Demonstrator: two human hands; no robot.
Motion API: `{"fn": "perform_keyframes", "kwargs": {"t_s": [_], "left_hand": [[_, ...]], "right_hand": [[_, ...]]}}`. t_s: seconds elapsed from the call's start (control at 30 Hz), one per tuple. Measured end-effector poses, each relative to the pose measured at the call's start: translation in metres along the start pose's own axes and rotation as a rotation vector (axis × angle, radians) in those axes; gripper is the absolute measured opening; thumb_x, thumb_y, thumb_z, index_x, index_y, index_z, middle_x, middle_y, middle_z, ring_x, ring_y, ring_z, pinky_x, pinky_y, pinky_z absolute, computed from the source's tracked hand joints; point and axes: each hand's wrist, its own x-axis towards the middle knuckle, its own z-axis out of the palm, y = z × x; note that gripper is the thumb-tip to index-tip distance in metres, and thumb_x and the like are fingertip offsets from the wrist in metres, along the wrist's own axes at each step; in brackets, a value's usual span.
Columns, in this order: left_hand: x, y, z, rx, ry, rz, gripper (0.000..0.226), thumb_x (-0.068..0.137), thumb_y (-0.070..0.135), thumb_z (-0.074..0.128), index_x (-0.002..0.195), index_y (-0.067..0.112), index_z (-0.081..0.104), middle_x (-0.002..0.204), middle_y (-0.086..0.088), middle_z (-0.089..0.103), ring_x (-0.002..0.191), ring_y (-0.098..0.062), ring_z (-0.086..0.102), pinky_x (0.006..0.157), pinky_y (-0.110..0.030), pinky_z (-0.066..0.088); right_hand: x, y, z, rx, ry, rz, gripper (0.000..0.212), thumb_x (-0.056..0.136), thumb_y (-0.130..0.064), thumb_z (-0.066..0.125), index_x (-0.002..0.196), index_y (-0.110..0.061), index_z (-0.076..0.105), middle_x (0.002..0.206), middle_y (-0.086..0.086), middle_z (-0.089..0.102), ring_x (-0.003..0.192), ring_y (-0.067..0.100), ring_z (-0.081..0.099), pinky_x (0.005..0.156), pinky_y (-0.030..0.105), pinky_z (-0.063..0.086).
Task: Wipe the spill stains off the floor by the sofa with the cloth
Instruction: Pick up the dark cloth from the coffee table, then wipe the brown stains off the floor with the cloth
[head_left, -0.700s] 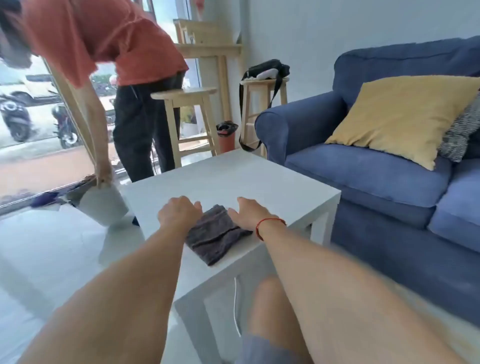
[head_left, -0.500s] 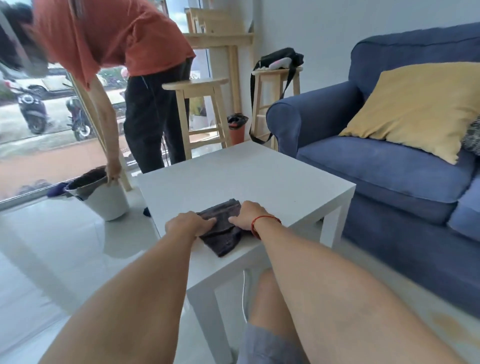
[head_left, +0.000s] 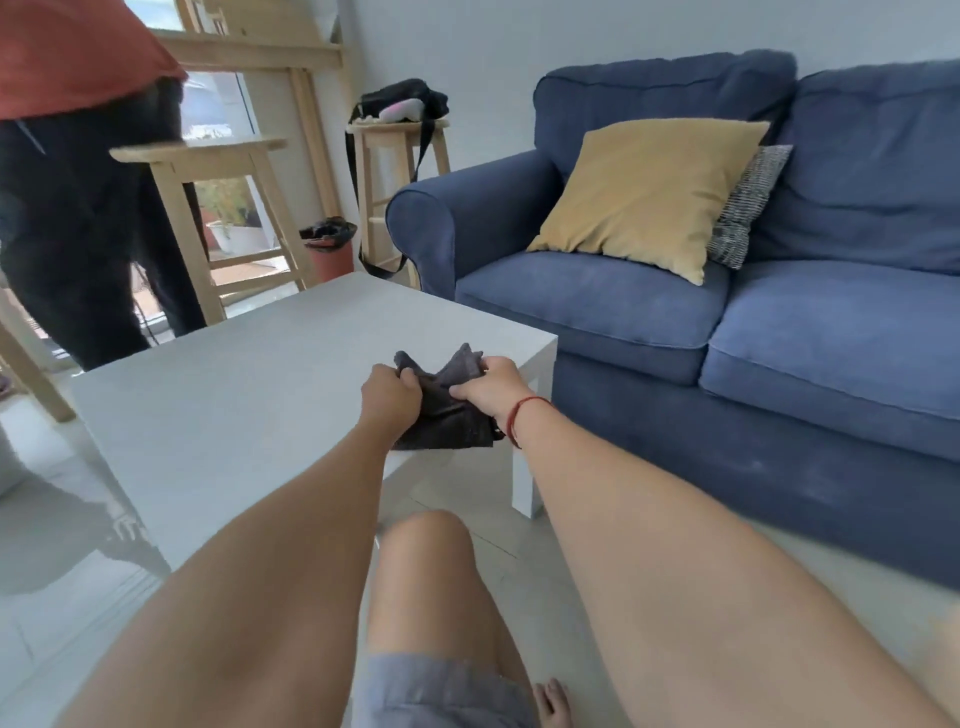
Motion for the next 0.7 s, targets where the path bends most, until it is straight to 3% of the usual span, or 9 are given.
{"fn": "perform_keyframes", "kwargs": {"t_s": [0.17,0.27,0.4,0.53,0.63,0.7], "left_hand": [[-0.024,0.064,0.090,-0.073,-0.163,0.026,0.045,0.098,0.026,0.043,0.127,-0.006,0.054,0.128,-0.021,0.059,0.118,-0.037,0.055,0.097,-0.036,0.044],[-0.045,0.087,0.145,-0.048,-0.298,0.037,0.046,0.098,0.025,0.040,0.131,-0.006,0.049,0.134,-0.020,0.054,0.123,-0.037,0.051,0.104,-0.038,0.041],[-0.059,0.094,0.218,-0.027,-0.468,-0.002,0.047,0.095,0.027,0.041,0.130,-0.005,0.050,0.130,-0.020,0.057,0.120,-0.035,0.054,0.093,-0.035,0.043],[-0.073,0.078,0.285,0.025,-0.560,0.038,0.038,0.092,0.016,0.047,0.123,-0.006,0.050,0.126,-0.022,0.060,0.117,-0.037,0.056,0.097,-0.038,0.044],[-0.078,0.060,0.328,0.064,-0.592,0.040,0.035,0.098,0.014,0.044,0.128,-0.003,0.041,0.129,-0.018,0.054,0.122,-0.034,0.051,0.100,-0.036,0.038],[-0.074,0.043,0.356,0.093,-0.605,0.024,0.032,0.099,0.014,0.044,0.128,-0.001,0.041,0.131,-0.018,0.053,0.123,-0.033,0.050,0.101,-0.036,0.038]], "right_hand": [[-0.014,0.033,-0.093,0.122,0.254,0.025,0.038,0.074,0.007,0.068,0.110,-0.002,0.062,0.106,0.010,0.067,0.096,0.024,0.063,0.085,0.031,0.053],[-0.029,0.066,-0.145,0.168,0.319,0.110,0.035,0.077,0.005,0.067,0.111,-0.003,0.063,0.096,0.009,0.063,0.094,0.025,0.062,0.083,0.031,0.052],[-0.030,0.126,-0.193,0.206,0.424,0.205,0.020,0.084,-0.013,0.068,0.102,-0.006,0.065,0.094,0.007,0.065,0.088,0.022,0.061,0.087,0.033,0.051],[-0.016,0.198,-0.214,0.100,0.606,0.305,0.024,0.087,-0.014,0.063,0.107,-0.003,0.060,0.105,0.012,0.065,0.096,0.027,0.061,0.090,0.035,0.049],[-0.008,0.246,-0.215,0.068,0.613,0.390,0.016,0.087,-0.013,0.061,0.101,-0.005,0.058,0.103,0.012,0.064,0.099,0.030,0.060,0.091,0.037,0.049],[0.002,0.276,-0.214,0.071,0.623,0.446,0.021,0.088,-0.014,0.060,0.106,-0.003,0.059,0.113,0.015,0.065,0.105,0.032,0.060,0.091,0.035,0.048]]}}
